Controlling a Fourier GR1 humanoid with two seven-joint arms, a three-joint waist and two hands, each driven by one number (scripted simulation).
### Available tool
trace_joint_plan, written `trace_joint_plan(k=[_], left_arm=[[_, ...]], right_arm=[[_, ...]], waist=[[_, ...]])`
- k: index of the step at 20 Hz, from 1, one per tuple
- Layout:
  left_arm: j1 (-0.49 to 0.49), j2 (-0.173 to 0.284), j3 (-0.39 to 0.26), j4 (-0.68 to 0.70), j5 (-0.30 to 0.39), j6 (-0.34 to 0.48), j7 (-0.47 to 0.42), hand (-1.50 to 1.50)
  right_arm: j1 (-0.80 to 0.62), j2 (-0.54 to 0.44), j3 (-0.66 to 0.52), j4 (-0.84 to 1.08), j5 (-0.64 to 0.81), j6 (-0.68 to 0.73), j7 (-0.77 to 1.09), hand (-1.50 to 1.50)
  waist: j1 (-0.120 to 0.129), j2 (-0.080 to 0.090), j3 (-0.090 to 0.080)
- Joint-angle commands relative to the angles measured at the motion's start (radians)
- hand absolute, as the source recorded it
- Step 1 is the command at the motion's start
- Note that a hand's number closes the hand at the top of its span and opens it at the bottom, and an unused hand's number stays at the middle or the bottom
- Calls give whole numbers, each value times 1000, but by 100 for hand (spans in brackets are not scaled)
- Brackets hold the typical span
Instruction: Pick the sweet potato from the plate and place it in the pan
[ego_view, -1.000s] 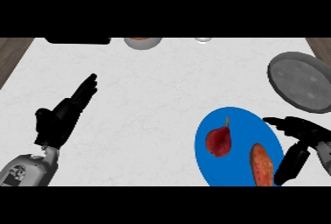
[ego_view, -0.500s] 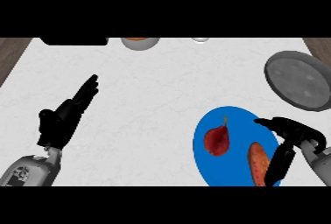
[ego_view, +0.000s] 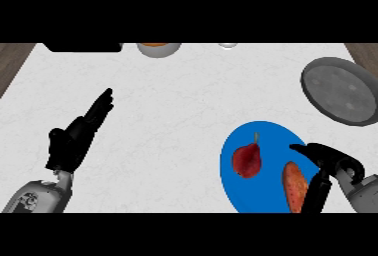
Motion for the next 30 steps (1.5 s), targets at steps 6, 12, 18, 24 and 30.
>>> trace_joint_plan(k=[6,12,18,24,30], left_arm=[[23,-5,43,-29,-28,-35,6,0],[57,-7,75,-46,-19,-73,0,0],[-5,-46,55,-50,-49,-57,92,0],[19,-48,104,-62,-33,-102,79,0],[2,-63,76,-21,-68,-79,37,0]], right_arm=[[-5,88,15,56,84,23,126,-150],[45,119,48,61,122,85,-20,150],[92,112,39,43,136,89,-41,150],[58,131,-14,-11,278,25,-66,150],[-75,254,62,-83,666,-339,-113,150]], waist=[[3,0,0],[4,0,0],[-4,-1,1],[1,-1,1],[-2,-6,1]])
